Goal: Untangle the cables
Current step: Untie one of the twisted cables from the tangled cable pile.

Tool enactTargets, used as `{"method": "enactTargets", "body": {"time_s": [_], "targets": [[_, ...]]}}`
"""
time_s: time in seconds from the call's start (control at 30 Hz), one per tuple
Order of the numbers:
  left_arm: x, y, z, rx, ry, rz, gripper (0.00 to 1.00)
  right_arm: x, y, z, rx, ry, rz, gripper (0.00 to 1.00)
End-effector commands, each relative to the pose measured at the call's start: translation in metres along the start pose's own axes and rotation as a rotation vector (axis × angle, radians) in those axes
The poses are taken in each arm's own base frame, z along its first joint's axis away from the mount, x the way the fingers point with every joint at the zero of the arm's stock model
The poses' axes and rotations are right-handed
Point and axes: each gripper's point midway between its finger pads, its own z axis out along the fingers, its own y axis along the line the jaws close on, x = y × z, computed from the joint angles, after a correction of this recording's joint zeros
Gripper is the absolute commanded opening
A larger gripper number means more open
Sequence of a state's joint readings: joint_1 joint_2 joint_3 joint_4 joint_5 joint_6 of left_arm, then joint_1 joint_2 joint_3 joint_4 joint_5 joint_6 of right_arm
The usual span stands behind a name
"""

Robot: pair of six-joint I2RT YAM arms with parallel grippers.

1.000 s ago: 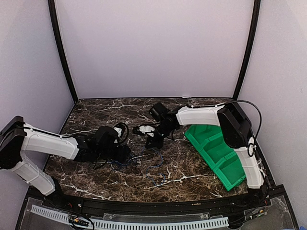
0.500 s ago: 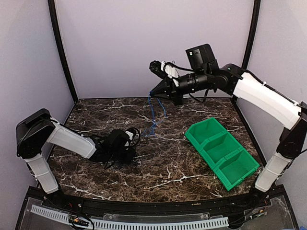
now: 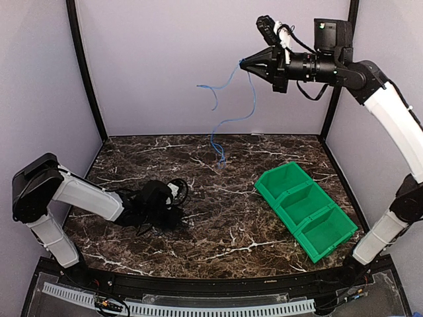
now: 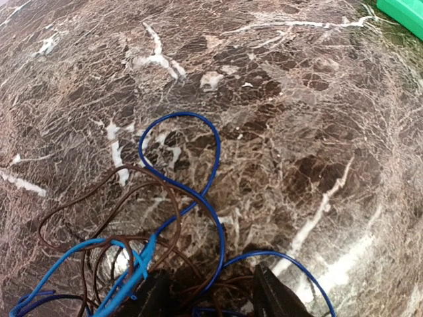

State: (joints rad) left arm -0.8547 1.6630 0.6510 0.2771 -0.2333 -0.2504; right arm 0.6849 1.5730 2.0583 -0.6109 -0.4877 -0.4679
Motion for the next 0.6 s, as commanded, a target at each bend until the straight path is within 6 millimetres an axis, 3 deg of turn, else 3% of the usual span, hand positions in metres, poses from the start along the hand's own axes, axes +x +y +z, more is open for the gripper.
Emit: {"method": "enactTargets", "body": {"time_s": [0.0, 0.1, 0.27, 0.3, 0.33, 0.37, 0.4, 0.47, 0.57], "targets": [[-0.019, -0.012, -0.027, 0.082, -0.031, 0.002, 0.50, 0.021, -0.012, -0.003, 0.059, 0.042, 0.033, 0.00], [-0.054, -0.026, -0.051, 0.162, -0.104, -0.013, 0.55, 0.044, -0.021, -0.007, 0.104, 0.080, 0.053, 0.00], [-0.093, -0.039, -0.080, 0.230, -0.144, -0.058, 0.63, 0.091, -0.038, -0.013, 0.171, 0.147, 0.100, 0.00], [-0.112, -0.041, -0.089, 0.240, -0.174, -0.066, 0.63, 0.095, -0.042, -0.017, 0.187, 0.153, 0.100, 0.00], [-0.111, -0.041, -0.092, 0.234, -0.145, -0.065, 0.65, 0.102, -0.045, -0.020, 0.201, 0.165, 0.106, 0.00], [-0.131, -0.043, -0.101, 0.239, -0.176, -0.071, 0.65, 0.107, -0.050, -0.025, 0.219, 0.174, 0.109, 0.00], [-0.131, -0.041, -0.103, 0.222, -0.154, -0.064, 0.66, 0.109, -0.053, -0.028, 0.230, 0.179, 0.111, 0.00], [-0.166, -0.044, -0.119, 0.221, -0.199, -0.054, 0.67, 0.114, -0.058, -0.035, 0.250, 0.187, 0.115, 0.00], [-0.196, -0.048, -0.129, 0.224, -0.232, -0.034, 0.68, 0.119, -0.064, -0.043, 0.277, 0.198, 0.119, 0.00]]}}
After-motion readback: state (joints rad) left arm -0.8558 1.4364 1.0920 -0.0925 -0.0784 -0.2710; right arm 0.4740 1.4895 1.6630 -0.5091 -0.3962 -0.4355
